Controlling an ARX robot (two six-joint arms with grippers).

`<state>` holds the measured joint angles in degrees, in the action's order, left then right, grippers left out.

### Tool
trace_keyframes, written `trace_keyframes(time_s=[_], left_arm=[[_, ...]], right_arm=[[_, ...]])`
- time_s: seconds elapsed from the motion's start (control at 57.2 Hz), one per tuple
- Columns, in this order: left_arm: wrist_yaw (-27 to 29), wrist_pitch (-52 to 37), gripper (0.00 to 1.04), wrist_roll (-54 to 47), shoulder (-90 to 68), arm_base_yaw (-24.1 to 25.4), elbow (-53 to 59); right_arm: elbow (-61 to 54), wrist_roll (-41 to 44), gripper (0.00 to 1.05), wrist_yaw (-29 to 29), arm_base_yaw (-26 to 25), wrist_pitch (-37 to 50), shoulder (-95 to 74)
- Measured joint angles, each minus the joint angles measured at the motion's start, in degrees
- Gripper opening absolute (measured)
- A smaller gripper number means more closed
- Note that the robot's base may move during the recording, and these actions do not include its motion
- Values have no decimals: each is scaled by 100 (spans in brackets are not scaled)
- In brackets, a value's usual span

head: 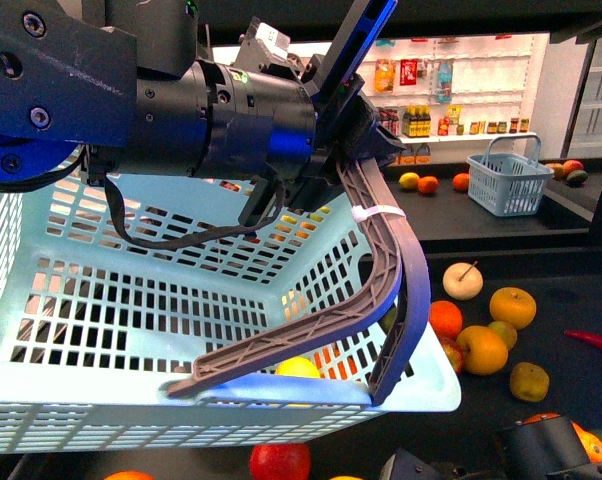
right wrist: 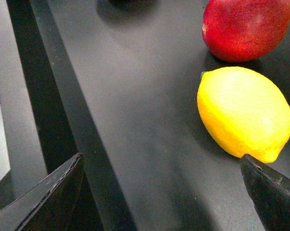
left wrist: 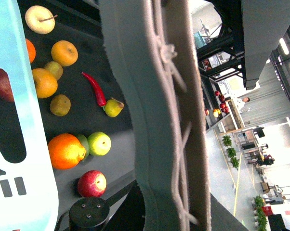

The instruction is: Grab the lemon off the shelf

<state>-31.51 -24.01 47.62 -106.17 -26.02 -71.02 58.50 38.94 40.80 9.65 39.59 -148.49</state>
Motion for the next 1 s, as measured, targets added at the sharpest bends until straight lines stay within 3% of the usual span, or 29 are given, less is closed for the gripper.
trace_keyframes(time_s=[0.577, 0.997], left_arm=[[-2, 0, 8, 0, 2, 0, 0], [-2, 0, 8, -2, 0, 0, 0]], right_arm=[[1252, 225, 97, -726, 166, 208, -861], [2052, 293, 97, -901, 293, -273, -1209]])
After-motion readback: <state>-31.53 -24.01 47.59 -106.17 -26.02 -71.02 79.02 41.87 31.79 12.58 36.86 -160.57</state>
